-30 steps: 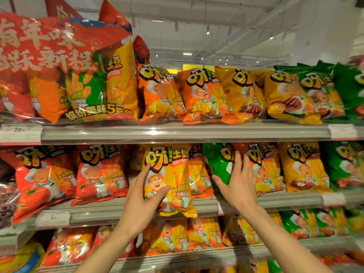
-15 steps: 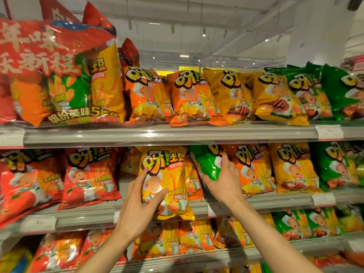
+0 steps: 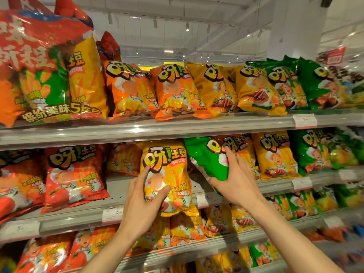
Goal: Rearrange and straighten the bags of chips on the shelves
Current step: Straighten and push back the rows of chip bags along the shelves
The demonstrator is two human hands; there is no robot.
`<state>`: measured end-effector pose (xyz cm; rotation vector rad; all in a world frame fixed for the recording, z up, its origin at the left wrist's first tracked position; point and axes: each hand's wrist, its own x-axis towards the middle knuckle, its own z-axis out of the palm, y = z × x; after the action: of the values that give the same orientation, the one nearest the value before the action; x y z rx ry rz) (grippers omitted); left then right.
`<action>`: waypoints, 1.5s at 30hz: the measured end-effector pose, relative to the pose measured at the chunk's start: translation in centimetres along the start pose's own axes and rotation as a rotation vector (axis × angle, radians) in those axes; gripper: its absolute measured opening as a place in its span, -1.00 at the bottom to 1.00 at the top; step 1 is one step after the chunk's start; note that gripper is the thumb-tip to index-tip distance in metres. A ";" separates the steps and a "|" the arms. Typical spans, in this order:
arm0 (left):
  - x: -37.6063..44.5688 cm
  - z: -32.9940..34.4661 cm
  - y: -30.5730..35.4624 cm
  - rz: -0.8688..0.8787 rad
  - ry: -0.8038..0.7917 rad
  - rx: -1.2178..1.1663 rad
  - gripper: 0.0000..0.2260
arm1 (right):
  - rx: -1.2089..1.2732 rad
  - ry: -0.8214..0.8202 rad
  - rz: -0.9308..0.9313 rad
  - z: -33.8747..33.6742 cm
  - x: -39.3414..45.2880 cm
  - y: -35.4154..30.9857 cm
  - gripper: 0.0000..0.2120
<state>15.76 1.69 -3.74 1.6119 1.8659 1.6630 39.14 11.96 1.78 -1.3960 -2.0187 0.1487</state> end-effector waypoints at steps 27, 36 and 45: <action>5.5 15.6 5.6 -0.004 0.167 0.519 -0.29 | -0.058 0.167 -0.003 -4.8 -2.1 15.8 0.01; 6.6 18.4 4.1 -0.011 0.089 0.654 -0.30 | -0.034 0.155 0.033 -4.9 -1.5 17.4 0.02; 5.3 15.6 4.5 0.174 0.205 0.392 -0.50 | -0.044 0.201 -0.003 -5.3 -0.9 16.6 -0.03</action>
<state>27.29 14.29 -3.23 1.8548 2.3346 1.6604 55.48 16.74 -1.95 -1.3764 -1.8677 -0.0369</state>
